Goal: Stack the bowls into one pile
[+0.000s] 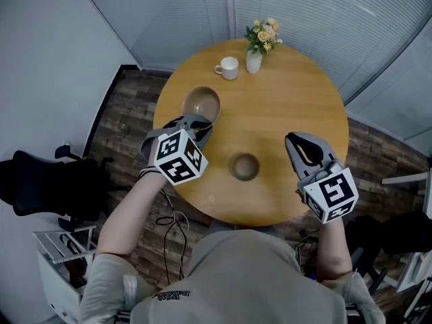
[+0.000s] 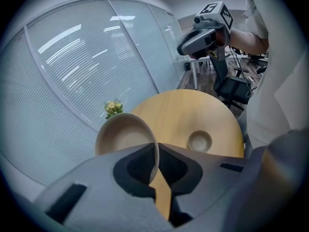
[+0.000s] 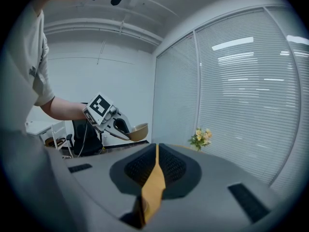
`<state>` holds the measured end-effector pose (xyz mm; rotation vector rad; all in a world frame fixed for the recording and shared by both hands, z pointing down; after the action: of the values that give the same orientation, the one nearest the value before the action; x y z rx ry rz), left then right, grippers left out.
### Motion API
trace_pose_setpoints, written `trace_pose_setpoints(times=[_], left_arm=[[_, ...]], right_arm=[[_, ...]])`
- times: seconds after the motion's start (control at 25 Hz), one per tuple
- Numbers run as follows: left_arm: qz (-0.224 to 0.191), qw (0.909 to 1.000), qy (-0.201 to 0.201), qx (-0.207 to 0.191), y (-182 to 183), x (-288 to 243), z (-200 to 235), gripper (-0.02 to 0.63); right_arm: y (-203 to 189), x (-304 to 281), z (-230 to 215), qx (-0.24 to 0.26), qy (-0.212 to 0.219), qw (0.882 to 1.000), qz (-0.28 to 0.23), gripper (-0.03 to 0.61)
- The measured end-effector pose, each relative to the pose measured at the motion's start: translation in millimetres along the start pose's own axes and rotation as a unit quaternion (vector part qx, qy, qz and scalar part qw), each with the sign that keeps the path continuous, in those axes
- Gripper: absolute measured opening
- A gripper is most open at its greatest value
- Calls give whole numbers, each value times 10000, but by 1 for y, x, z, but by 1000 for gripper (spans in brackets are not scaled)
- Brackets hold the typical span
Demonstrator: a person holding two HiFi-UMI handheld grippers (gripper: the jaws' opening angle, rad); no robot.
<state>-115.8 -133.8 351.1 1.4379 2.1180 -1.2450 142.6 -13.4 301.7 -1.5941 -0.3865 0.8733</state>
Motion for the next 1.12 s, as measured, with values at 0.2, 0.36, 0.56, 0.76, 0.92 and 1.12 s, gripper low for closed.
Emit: trace_pose_setpoints(times=[0.2, 0.36, 0.56, 0.76, 0.92, 1.12], left_arm=[[-122, 9997, -170, -90, 13, -7, -12, 26], [-180, 9992, -306, -199, 25, -14, -24, 26], [-159, 9976, -594, -332, 32, -25, -52, 28], [-160, 9954, -881, -344, 36, -34, -77, 28], [-125, 9932, -1126, -263, 34, -44, -97, 28], [-69, 9905, -1371, -34, 30, -50, -123, 28]], right_arm=[[-11, 5, -3, -97, -47, 9999, 96, 36], [-21, 10, -6, -191, -81, 9997, 158, 37], [-31, 11, -8, -291, -67, 9993, 230, 37], [-41, 9, -8, -384, -32, 9988, 287, 37], [-49, 8, -10, -451, 3, 9983, 380, 36], [-60, 10, -10, -530, 18, 9976, 447, 35]])
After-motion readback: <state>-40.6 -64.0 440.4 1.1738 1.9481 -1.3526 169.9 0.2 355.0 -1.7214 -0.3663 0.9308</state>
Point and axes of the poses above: the fingertips, and each gripper's own axes: x backward along the fingers, z to its left, y out of its top, the point moved 10 cm from there along x, backward along the fingers, and after that the axes turned 14 degrees about y, right-handed, at the moved point
